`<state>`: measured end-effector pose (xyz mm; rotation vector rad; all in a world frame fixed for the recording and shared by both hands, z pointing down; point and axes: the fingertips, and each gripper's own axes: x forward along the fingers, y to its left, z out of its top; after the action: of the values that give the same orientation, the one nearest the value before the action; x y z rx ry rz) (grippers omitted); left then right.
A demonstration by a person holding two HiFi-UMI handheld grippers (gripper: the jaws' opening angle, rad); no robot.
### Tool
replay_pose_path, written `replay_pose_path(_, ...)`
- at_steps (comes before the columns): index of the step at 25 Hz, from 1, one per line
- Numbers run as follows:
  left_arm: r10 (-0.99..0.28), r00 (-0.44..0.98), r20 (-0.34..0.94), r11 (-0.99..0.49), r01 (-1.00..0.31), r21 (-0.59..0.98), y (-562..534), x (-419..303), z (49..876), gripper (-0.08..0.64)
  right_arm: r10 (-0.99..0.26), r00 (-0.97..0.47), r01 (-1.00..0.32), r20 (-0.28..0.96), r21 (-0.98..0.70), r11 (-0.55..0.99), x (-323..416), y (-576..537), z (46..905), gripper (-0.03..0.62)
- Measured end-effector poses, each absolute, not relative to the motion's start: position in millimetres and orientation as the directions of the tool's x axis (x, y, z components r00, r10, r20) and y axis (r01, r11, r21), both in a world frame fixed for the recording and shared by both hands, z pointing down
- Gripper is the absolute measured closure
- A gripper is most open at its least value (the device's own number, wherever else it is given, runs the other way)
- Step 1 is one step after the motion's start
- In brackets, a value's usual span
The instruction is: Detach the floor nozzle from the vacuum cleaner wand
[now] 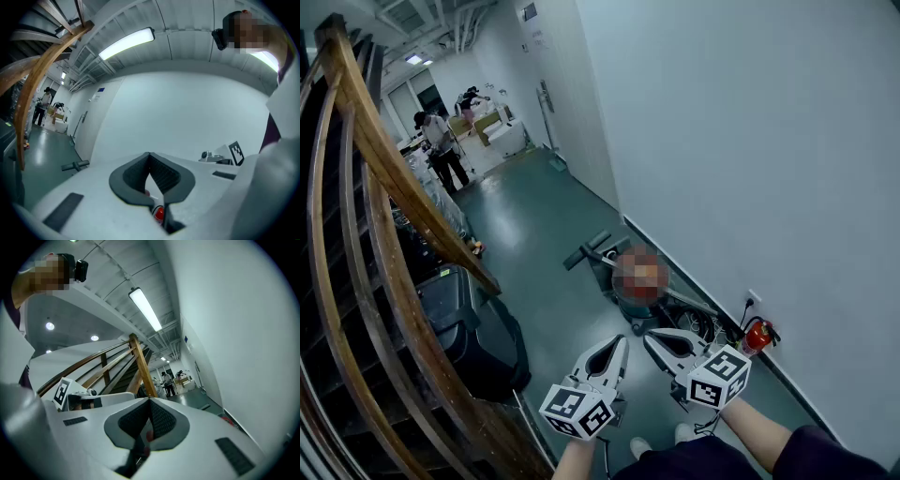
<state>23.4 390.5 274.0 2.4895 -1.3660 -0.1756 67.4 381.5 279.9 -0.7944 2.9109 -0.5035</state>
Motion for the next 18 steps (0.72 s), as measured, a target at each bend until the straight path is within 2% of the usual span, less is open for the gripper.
replay_pose_path(18,-0.872,0.477,0.106,-0.423,-0.846,0.323,370.7,63.8,301.8,0.557,-0.514,-0.858,-0.475,0.016,-0.406,0.781,123.6,354.1,309.9,0.575)
